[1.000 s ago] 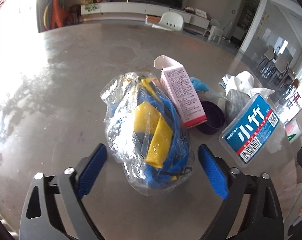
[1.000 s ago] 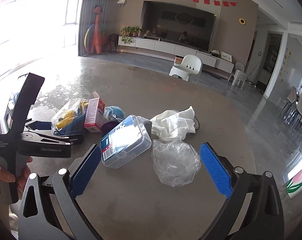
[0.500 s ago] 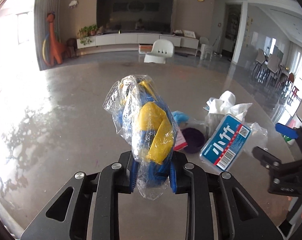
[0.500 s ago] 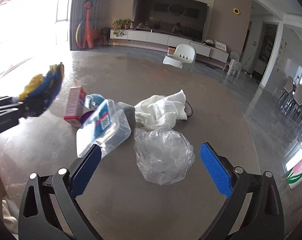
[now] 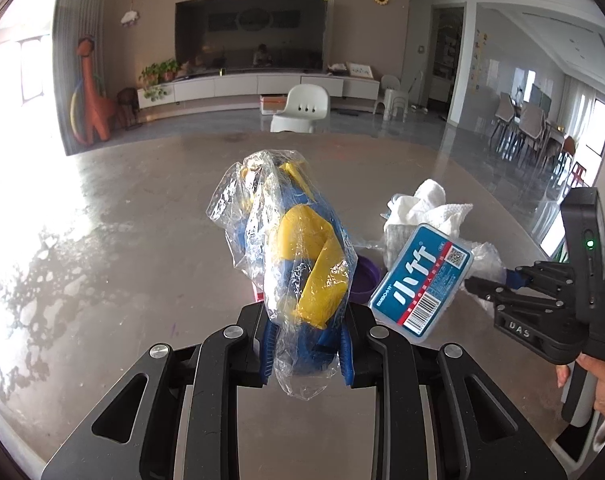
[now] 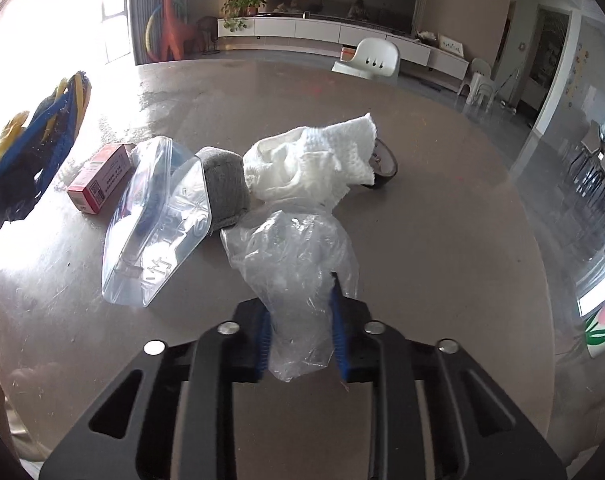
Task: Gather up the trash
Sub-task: 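Grasp the bagged yellow-blue toy with left tool while right tool grasps clear plastic bag, then carry both items over the white bin and open both tools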
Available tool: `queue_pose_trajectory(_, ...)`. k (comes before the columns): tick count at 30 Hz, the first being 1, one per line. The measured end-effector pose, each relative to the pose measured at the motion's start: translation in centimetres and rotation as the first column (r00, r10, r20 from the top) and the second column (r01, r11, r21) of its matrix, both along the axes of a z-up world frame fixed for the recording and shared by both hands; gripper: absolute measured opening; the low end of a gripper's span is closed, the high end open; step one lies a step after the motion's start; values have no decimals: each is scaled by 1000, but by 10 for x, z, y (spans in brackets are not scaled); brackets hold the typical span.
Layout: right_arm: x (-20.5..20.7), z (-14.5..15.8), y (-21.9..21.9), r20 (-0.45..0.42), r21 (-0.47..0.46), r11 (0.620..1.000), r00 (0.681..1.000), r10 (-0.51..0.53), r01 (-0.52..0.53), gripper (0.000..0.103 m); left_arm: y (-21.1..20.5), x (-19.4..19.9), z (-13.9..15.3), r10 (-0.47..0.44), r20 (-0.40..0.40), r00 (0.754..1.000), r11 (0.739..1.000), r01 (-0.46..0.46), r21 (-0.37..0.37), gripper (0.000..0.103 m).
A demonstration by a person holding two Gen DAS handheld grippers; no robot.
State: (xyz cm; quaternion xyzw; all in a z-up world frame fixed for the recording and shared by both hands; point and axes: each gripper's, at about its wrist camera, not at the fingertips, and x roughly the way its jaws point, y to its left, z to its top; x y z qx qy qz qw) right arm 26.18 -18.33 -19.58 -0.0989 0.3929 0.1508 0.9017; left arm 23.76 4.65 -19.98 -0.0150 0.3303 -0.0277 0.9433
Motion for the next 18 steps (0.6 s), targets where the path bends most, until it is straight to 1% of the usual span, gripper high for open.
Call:
queue_pose_trajectory(4, -34, 29, -15, 69, 25, 999, 997, -26, 25, 23, -7, -11, 10, -8, 15, 1000, 1000, 8, 8, 25)
queue_pose_trajectory(8, -79, 62, -35, 137, 34, 998, 989, -50, 46, 23, -23, -26, 23, -46, 18, 999, 999, 46, -6, 25)
queue_pose_trajectory(12, -118, 87, -64, 182, 40, 996, 979, -90, 84, 23, -50, -46, 36, -108, 18, 994, 993, 108, -48, 25)
queue_pose_trajectory(14, -128, 98, -74, 195, 42, 994, 974, -112, 106, 23, -67, -56, 42, -148, 12, 989, 986, 148, -73, 25)
queue_pose_trajectory(18, -157, 109, -100, 217, 52, 987, 963, -158, 151, 23, -101, -71, 50, -216, -2, 976, 971, 215, -108, 25)
